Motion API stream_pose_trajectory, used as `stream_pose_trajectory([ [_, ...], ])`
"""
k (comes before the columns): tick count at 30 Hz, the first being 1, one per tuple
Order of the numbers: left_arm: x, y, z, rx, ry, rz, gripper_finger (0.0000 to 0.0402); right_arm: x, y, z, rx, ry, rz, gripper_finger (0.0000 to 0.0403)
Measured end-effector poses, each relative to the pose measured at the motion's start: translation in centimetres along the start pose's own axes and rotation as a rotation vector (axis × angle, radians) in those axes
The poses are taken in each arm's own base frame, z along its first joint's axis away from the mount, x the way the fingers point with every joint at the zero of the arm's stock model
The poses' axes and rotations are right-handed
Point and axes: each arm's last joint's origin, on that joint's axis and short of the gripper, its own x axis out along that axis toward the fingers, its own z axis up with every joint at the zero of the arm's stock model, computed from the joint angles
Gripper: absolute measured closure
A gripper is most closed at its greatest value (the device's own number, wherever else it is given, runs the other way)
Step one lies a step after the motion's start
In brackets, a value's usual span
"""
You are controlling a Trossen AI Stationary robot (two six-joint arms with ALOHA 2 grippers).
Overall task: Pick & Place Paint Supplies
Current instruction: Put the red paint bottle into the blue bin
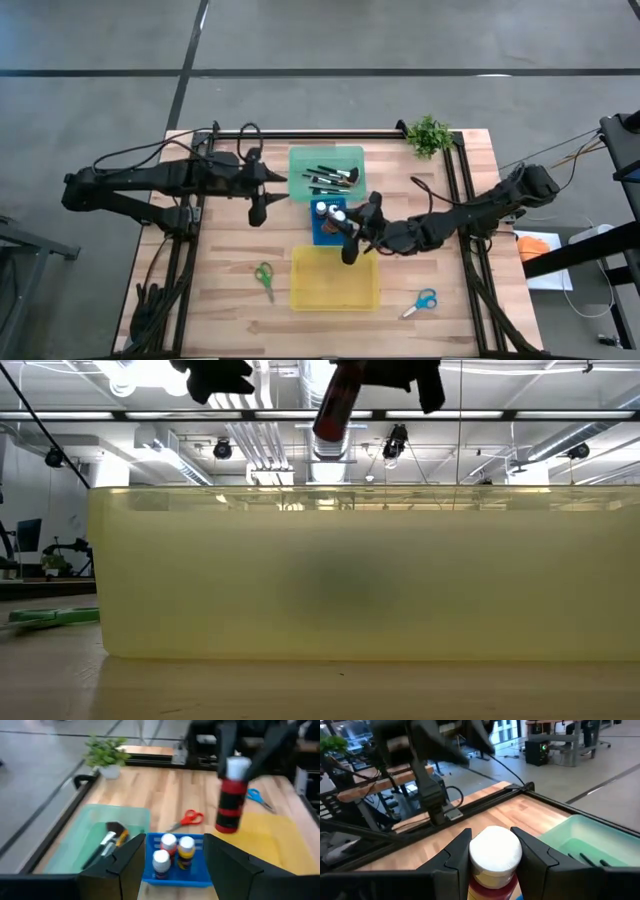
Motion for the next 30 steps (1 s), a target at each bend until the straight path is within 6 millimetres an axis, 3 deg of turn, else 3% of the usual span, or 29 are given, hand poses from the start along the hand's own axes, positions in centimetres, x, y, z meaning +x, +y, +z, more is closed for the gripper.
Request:
stream_pose_trajectory([
  [4,0.9,-0.3,-0.8,-0.016,-0.043,-0.068,0.0197,0.2,0.9,1.9,-0.020,0.012,-0.013,0.0294],
  [9,0.6,-0.7,0.5,-0.013,-0.151,-0.186,0.0197,0.6,1.3,3.7,-0.102,0.125,0.006,0.0294],
  [16,-1.1,-2.8,2.5,0.359,-0.032,-0.442,0.0197,2.5,2.1,3.8,-0.120,0.451,0.374,0.0294],
  [20,-1.3,-4.0,4.3,0.514,0.002,-0.493,0.0197,3.7,2.4,4.9,-0.060,0.520,0.541,0.0294],
  [24,-0.8,-5.2,5.8,0.560,-0.009,-0.494,0.0197,5.2,2.1,5.5,-0.026,0.493,0.491,0.0294],
  [30,-0.5,-5.2,5.2,0.490,0.039,-0.400,0.0197,5.5,2.2,8.9,0.067,0.173,0.448,0.0294],
])
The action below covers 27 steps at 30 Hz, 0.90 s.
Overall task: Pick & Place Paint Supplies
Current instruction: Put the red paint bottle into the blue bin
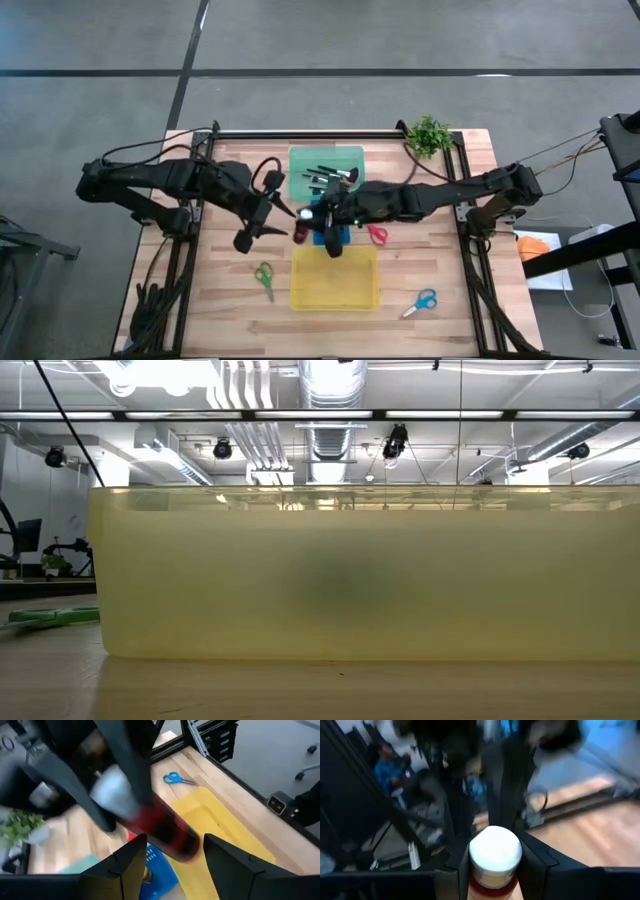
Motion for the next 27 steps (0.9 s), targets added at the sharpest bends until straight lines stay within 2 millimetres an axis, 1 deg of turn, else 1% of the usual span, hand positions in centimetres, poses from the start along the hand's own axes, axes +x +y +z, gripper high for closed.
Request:
stream_pose_trajectory([
  [3,-0.3,-0.2,-0.5,-0.078,-0.022,0.028,0.0197,-0.2,0.2,0.5,-0.033,-0.046,0.001,0.0294],
  [6,-0.3,-0.2,-0.4,-0.190,-0.137,0.057,0.0197,-0.1,0.6,0.8,-0.086,-0.050,0.005,0.0294],
  [9,0.5,-0.2,-0.8,-0.276,-0.208,0.052,0.0197,-0.2,0.9,1.3,-0.109,-0.069,0.016,0.0294],
  [13,1.8,-0.4,-1.7,-0.354,-0.213,0.034,0.0197,-0.2,0.9,1.4,-0.130,-0.073,0.016,0.0294],
  [17,2.3,-0.4,-1.7,-0.407,-0.294,0.028,0.0197,-0.2,0.9,1.5,-0.132,-0.078,0.017,0.0294],
  [20,2.3,-0.4,-1.6,-0.444,-0.306,0.021,0.0199,-0.2,0.9,1.5,-0.132,-0.079,0.018,0.0294],
  [23,2.4,-0.4,-1.7,-0.448,-0.300,0.019,0.0216,-0.2,0.9,1.5,-0.133,-0.080,0.018,0.0294],
  [27,2.4,-0.4,-1.8,-0.451,-0.301,0.007,0.0265,-0.3,1.0,1.7,-0.132,-0.086,0.020,0.0294],
])
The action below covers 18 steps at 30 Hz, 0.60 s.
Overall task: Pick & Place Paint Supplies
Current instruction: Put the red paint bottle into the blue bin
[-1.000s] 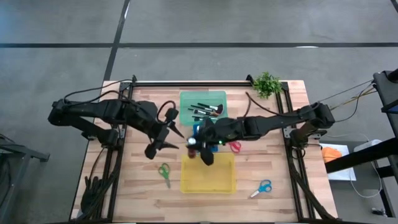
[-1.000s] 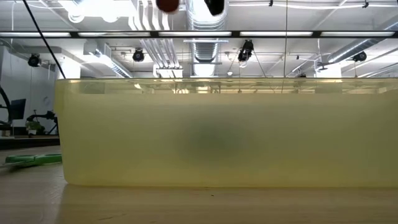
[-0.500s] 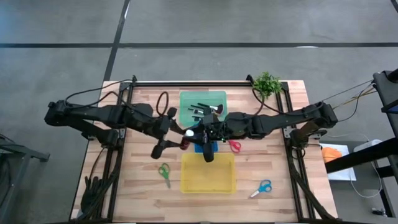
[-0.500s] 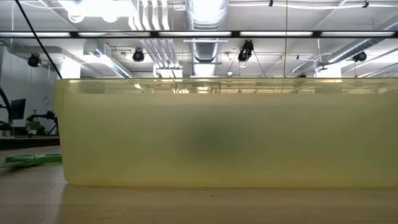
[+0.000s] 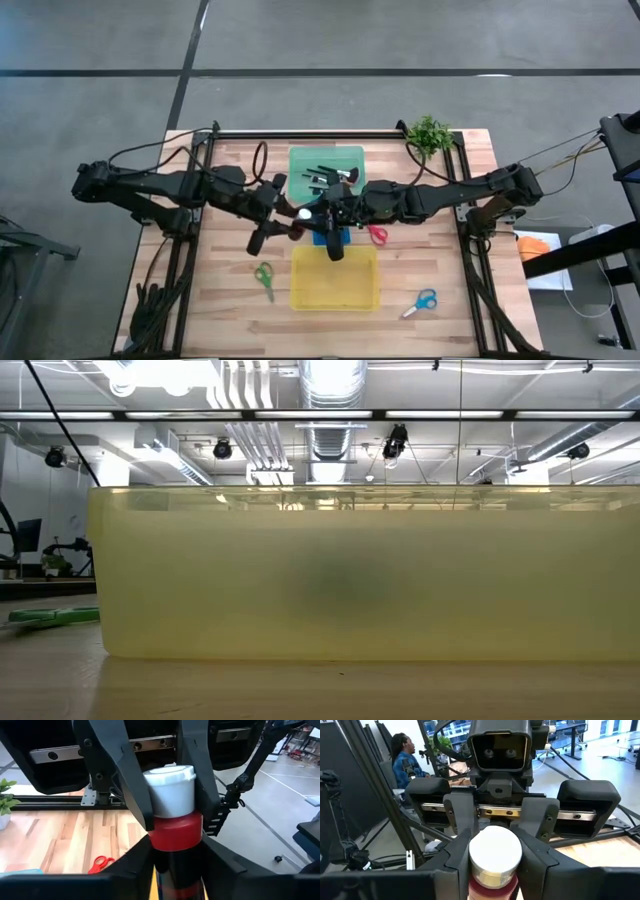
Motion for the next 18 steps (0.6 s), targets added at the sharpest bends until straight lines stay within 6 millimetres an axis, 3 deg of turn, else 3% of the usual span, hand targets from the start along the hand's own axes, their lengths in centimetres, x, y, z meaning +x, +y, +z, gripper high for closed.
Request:
stream_pose_trajectory([
  [3,0.0,0.0,0.0,0.001,-0.003,-0.005,0.0293,0.0,0.0,0.2,0.008,-0.011,-0.014,0.0282],
  [6,0.0,0.0,-0.1,-0.001,0.011,-0.005,0.0294,-0.1,0.1,0.7,0.017,-0.038,-0.023,0.0247],
  [12,-0.3,-0.1,-0.1,0.006,0.016,-0.017,0.0295,-0.8,0.9,3.7,0.013,-0.108,-0.015,0.0207],
  [18,-2.4,0.5,1.9,0.026,-0.155,0.036,0.0296,-2.4,2.0,4.9,-0.023,-0.018,-0.043,0.0198],
])
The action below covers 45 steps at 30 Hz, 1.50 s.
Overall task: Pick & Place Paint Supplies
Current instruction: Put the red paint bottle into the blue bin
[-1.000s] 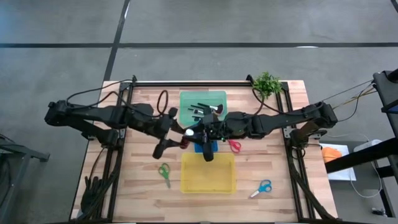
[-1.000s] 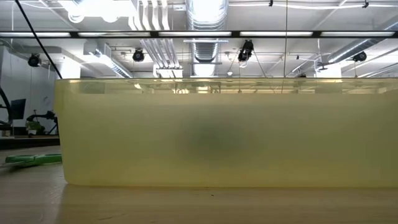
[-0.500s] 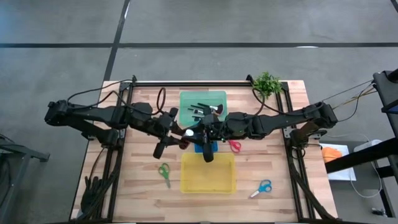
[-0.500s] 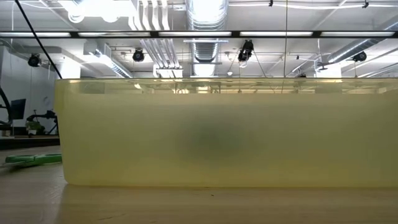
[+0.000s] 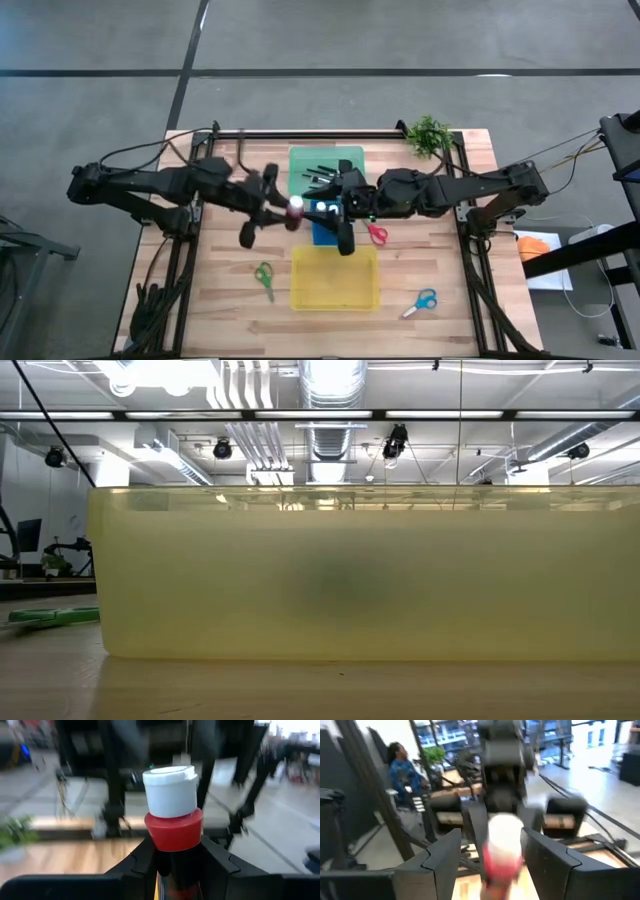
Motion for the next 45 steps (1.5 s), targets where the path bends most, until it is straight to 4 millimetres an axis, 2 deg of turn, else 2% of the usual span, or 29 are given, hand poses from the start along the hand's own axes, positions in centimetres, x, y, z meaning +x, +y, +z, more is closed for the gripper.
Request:
stream_pose_trajectory([
  [4,-0.9,0.3,2.0,0.017,-0.183,0.024,0.0296,0.1,0.2,-0.3,-0.005,0.015,-0.014,0.0197],
  [7,-1.0,0.3,2.7,0.014,-0.257,0.017,0.0296,0.3,0.1,-0.5,0.001,0.008,-0.059,0.0197],
  [20,0.7,0.7,2.6,0.011,-0.300,0.011,0.0297,0.7,-0.7,-0.3,0.008,-0.025,-0.065,0.0196],
  [32,0.8,1.0,2.9,-0.006,-0.349,0.044,0.0297,0.7,-1.1,-0.4,0.002,-0.019,-0.072,0.0200],
  [35,0.9,1.0,2.8,-0.019,-0.349,0.054,0.0287,0.8,-1.2,-0.4,-0.001,-0.016,-0.072,0.0221],
  [41,0.9,1.0,2.8,-0.023,-0.351,0.056,0.0279,0.8,-1.3,-0.4,0.000,-0.016,-0.072,0.0293],
  [45,1.0,1.0,2.8,-0.001,-0.348,0.058,0.0277,0.8,-1.3,-0.4,-0.005,-0.015,-0.073,0.0300],
])
